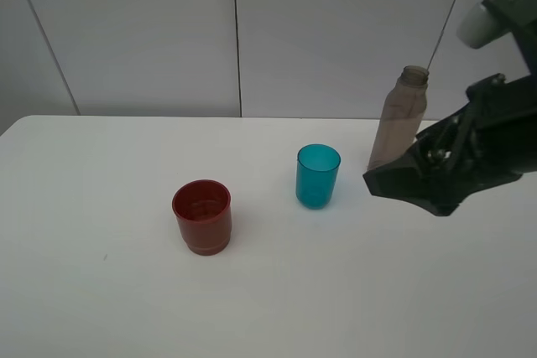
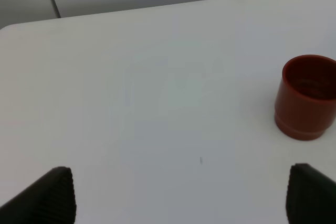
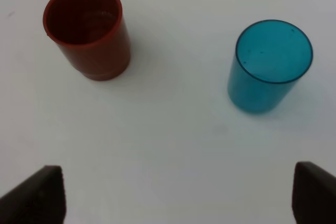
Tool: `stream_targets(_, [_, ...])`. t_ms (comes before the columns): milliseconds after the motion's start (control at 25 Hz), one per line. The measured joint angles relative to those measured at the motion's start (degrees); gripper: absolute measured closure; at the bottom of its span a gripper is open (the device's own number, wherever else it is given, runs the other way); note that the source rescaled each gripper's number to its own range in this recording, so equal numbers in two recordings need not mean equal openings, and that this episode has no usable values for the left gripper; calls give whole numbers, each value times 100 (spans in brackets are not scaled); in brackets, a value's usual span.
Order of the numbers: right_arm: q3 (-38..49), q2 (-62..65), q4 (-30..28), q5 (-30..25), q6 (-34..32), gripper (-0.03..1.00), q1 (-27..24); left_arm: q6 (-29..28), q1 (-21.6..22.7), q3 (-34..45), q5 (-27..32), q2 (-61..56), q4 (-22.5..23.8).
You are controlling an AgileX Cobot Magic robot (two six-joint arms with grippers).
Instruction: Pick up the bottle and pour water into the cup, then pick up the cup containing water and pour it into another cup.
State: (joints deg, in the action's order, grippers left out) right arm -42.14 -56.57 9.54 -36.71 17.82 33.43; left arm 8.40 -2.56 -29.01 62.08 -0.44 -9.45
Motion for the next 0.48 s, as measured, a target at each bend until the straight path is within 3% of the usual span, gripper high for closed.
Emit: stream_targets(480, [411,2421,0,-1486,-32,25,-1523,0,0,0,0,0,0])
